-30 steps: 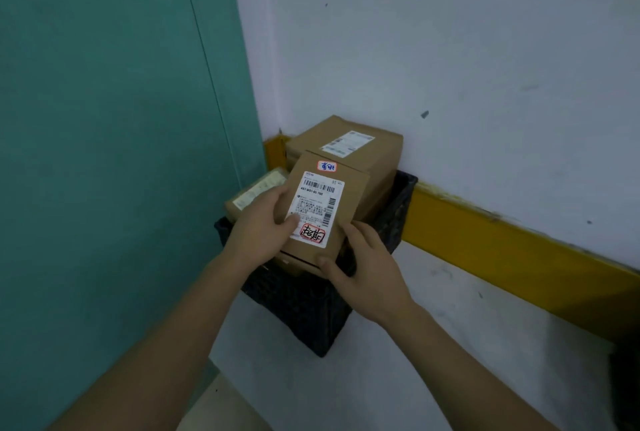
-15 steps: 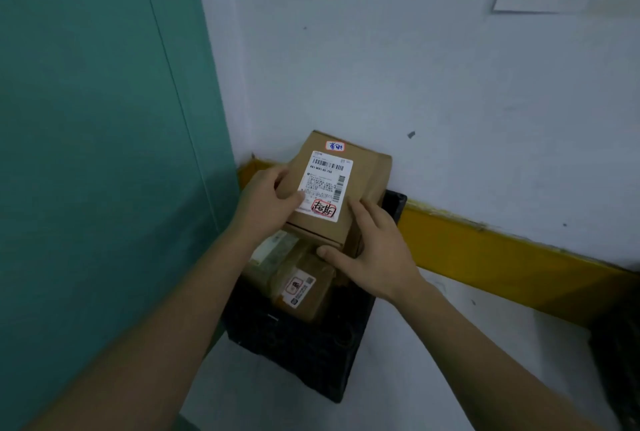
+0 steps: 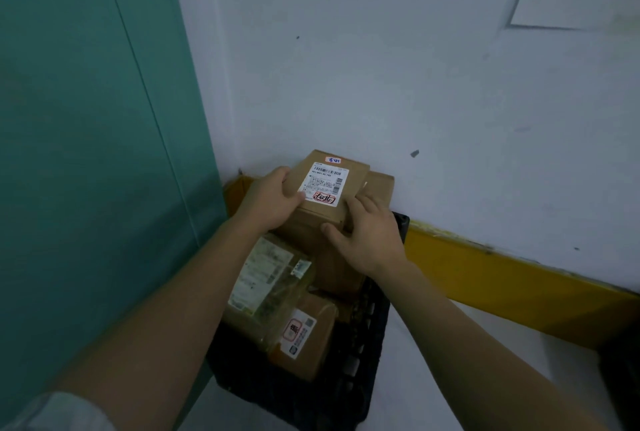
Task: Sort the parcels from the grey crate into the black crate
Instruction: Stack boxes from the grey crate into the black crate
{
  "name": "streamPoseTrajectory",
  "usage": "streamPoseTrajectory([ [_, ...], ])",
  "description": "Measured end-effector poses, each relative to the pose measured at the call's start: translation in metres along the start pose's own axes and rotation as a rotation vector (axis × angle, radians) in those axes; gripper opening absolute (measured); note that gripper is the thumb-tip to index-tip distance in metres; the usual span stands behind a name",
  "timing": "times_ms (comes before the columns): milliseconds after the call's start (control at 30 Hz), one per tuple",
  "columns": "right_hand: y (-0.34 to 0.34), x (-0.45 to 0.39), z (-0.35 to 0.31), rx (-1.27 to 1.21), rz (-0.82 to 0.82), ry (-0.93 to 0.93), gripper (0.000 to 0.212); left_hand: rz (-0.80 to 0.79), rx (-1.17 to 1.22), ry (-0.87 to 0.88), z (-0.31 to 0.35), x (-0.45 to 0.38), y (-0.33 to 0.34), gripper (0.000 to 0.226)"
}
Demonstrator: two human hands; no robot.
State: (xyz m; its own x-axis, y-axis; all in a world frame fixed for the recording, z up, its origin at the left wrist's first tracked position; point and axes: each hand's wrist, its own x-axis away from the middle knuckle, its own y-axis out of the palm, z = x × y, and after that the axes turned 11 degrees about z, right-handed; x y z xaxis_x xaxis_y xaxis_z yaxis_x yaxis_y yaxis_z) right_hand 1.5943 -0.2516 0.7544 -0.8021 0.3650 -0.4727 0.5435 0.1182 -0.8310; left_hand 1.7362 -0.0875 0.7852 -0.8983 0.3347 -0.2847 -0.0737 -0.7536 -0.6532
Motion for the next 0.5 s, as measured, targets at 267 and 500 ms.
streamPoseTrajectory([
  [267,0.028,-0.024,0.010,0.053,-0.064,0.026,0.079,-0.092,-0.146,0.060,-0.014,-0.033,0.023,0.049],
  [500,0.038,-0.033,0.013,0.093,-0.072,0.020,0.081,-0.139,-0.249,0.127,-0.019,-0.050,0.028,0.047],
])
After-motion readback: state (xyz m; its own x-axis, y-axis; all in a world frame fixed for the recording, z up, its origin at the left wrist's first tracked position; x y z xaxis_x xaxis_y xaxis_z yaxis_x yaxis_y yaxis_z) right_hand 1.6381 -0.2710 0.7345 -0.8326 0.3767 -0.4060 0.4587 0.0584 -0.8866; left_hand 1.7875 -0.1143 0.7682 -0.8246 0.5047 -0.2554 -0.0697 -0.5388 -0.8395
